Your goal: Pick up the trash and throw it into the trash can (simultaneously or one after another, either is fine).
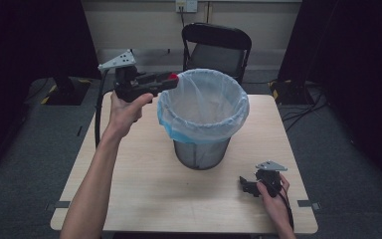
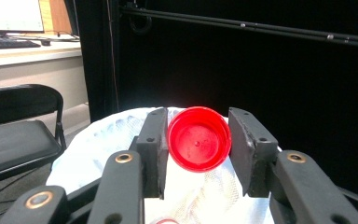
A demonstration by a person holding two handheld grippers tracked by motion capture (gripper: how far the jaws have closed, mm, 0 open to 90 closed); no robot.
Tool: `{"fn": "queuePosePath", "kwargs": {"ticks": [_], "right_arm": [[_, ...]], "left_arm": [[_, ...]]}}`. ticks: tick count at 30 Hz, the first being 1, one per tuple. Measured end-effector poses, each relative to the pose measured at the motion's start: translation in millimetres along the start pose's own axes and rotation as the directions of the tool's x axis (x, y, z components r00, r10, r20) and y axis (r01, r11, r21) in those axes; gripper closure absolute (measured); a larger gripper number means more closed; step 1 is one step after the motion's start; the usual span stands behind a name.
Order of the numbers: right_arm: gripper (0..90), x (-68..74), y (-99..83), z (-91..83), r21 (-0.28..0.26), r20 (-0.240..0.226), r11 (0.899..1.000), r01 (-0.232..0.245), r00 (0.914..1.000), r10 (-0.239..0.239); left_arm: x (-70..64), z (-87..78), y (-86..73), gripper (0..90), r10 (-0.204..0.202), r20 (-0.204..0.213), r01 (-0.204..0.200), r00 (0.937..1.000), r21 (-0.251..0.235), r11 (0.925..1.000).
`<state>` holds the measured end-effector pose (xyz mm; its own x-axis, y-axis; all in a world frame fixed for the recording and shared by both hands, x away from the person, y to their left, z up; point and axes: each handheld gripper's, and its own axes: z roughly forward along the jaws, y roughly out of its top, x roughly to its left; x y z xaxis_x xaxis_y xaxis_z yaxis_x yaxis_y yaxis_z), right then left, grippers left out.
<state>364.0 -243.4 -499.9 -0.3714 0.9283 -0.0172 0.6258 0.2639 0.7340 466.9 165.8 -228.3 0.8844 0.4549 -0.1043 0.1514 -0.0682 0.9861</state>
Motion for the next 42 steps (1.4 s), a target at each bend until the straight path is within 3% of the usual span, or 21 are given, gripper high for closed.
{"fn": "queuePosePath", "kwargs": {"ticks": [5, 16, 24, 30, 39, 42], "right_arm": [[10.9, 0.0, 0.0, 0.0, 0.000, 0.000, 1.000, 0.000, 1.0000, 0.000], [10.9, 0.0, 0.0, 0.0, 0.000, 0.000, 1.000, 0.000, 1.0000, 0.000], [10.9, 0.0, 0.0, 0.0, 0.000, 0.000, 1.000, 0.000, 1.0000, 0.000], [10.9, 0.0, 0.0, 0.0, 0.000, 0.000, 1.000, 0.000, 1.0000, 0.000], [10.9, 0.0, 0.0, 0.0, 0.000, 0.000, 1.000, 0.000, 1.0000, 0.000], [10.9, 0.0, 0.0, 0.0, 0.000, 0.000, 1.000, 0.000, 1.0000, 0.000]], "left_arm": [[-5.8, 14.5, 1.2, 59.6, 0.018, 0.028, -0.019, 0.9995, 0.039, 0.9990], [-10.5, 39.2, -2.5, 59.5, -0.009, 0.079, 0.003, 0.9969, 0.084, 0.9965], [-13.0, 54.6, -11.0, 59.4, -0.010, 0.089, -0.005, 0.9960, 0.158, 0.9875], [-13.1, 61.1, -17.4, 58.8, -0.040, 0.108, 0.018, 0.9933, 0.193, 0.9810], [-11.5, 57.6, -17.3, 32.3, -0.045, 0.074, 0.031, 0.9963, 0.182, 0.9829], [-11.3, 53.8, -17.4, 22.6, -0.030, 0.054, 0.020, 0.9981, 0.176, 0.9843]]}}
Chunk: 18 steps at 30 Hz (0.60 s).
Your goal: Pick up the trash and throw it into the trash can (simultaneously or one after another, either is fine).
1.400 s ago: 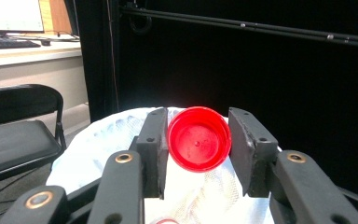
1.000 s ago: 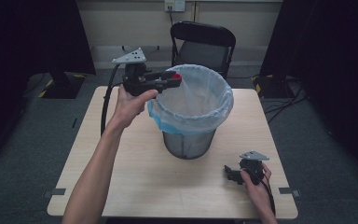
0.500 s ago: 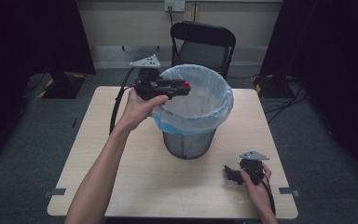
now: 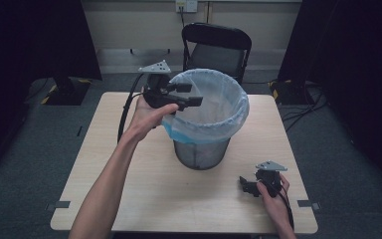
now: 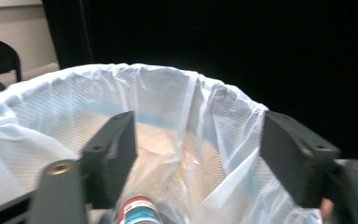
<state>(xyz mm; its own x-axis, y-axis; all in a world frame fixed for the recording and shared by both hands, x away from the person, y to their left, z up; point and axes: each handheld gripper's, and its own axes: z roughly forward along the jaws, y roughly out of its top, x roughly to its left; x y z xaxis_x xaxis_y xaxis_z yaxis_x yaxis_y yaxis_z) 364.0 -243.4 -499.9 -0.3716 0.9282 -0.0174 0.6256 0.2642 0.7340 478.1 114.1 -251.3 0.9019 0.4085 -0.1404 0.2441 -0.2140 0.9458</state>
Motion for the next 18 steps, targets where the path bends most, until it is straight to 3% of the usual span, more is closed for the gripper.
{"fn": "queuePosePath", "kwargs": {"ticks": [11, 18], "right_arm": [[10.9, 0.0, 0.0, 0.0, 0.000, 0.000, 1.000, 0.000, 1.0000, 0.000], [10.9, 0.0, 0.0, 0.0, 0.000, 0.000, 1.000, 0.000, 1.0000, 0.000]], "left_arm": [[9.8, -17.2, -9.5, 15.7, -0.034, -0.038, 0.033, 0.9987, -0.038, 0.9988], [17.2, -38.1, -15.1, 15.6, -0.061, -0.062, 0.055, 0.9962, -0.094, 0.9940]]}}
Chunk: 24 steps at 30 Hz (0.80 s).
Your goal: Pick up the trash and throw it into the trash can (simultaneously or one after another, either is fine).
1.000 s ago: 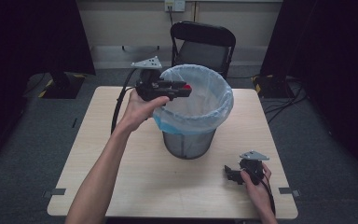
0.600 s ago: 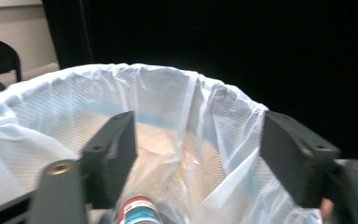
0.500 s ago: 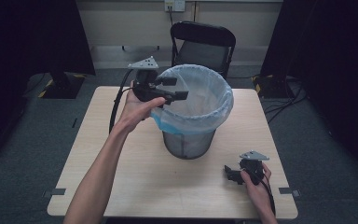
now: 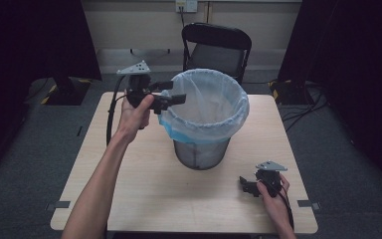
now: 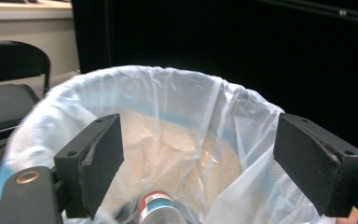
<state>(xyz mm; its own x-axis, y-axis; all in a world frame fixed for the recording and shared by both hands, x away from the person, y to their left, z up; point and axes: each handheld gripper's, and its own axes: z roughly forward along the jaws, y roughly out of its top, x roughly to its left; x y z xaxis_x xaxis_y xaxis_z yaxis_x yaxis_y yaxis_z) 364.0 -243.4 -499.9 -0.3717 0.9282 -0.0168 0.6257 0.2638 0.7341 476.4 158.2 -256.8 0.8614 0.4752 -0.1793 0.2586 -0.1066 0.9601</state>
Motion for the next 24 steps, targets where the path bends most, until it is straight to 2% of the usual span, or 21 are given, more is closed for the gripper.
{"fn": "queuePosePath", "kwargs": {"ticks": [6, 11, 16, 24], "right_arm": [[10.9, 0.1, 0.0, 0.0, 0.000, 0.000, 1.000, 0.000, 1.0000, 0.000], [10.9, 0.0, 0.0, 0.0, 0.000, 0.000, 1.000, 0.000, 1.0000, 0.000], [10.9, 0.1, 0.0, -0.1, 0.001, 0.000, 1.000, -0.001, 1.0000, 0.001], [10.9, 0.1, 0.0, 0.0, 0.000, 0.000, 1.000, 0.000, 1.0000, 0.000]], "left_arm": [[5.0, -18.5, -1.9, 15.8, 0.000, -0.044, -0.001, 0.9991, -0.010, 0.9999], [7.2, -29.9, -3.4, 16.1, -0.008, -0.046, 0.007, 0.9989, -0.027, 0.9996], [10.5, -42.9, -6.6, 16.4, -0.010, -0.074, 0.007, 0.9972, -0.034, 0.9994], [16.0, -58.6, -12.9, 17.8, -0.031, -0.085, 0.029, 0.9959, -0.026, 0.9992]]}}
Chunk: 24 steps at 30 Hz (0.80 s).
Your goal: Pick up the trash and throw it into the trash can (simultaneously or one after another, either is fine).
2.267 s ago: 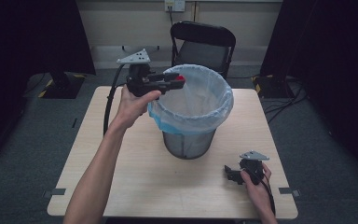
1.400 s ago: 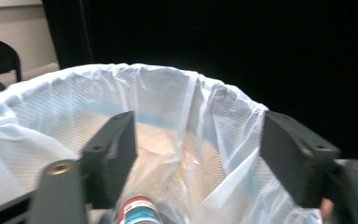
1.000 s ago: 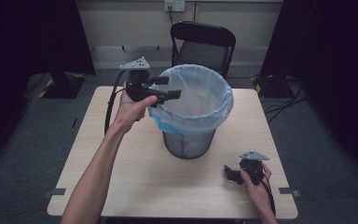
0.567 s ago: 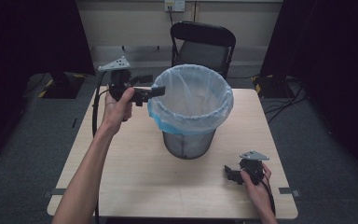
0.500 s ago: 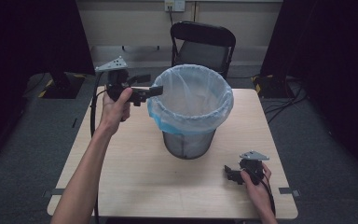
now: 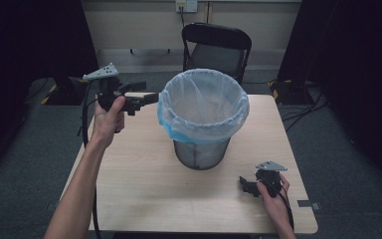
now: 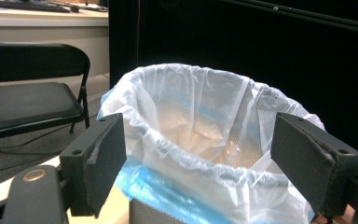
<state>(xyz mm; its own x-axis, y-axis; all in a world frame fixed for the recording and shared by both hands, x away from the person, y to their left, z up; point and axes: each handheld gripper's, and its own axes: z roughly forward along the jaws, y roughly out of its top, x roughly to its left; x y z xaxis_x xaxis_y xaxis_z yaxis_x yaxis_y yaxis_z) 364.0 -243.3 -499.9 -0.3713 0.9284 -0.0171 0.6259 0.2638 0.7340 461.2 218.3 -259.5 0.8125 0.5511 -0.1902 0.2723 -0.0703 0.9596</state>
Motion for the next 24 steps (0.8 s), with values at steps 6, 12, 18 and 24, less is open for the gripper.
{"fn": "queuePosePath", "kwargs": {"ticks": [6, 12, 18, 24], "right_arm": [[10.9, 0.1, 0.0, -0.1, 0.001, 0.000, 1.000, -0.001, 1.0000, 0.001], [10.9, 0.1, 0.0, -0.1, 0.001, 0.000, 1.000, -0.001, 1.0000, 0.001], [10.9, 0.1, 0.0, -0.1, 0.001, 0.000, 1.000, -0.001, 1.0000, 0.001], [10.9, 0.1, 0.0, -0.1, 0.001, 0.000, 1.000, -0.001, 1.0000, 0.001]], "left_arm": [[0.5, -8.3, -0.8, 17.5, 0.012, -0.014, -0.012, 0.9998, 0.005, 0.9999], [2.5, -20.1, -5.0, 17.5, 0.028, -0.054, -0.027, 0.9981, 0.019, 0.9994], [4.9, -31.2, -13.8, 16.9, 0.040, -0.083, -0.037, 0.9957, 0.038, 0.9986], [5.1, -47.9, -17.9, 15.8, 0.043, -0.123, -0.040, 0.9914, 0.028, 0.9988]]}}
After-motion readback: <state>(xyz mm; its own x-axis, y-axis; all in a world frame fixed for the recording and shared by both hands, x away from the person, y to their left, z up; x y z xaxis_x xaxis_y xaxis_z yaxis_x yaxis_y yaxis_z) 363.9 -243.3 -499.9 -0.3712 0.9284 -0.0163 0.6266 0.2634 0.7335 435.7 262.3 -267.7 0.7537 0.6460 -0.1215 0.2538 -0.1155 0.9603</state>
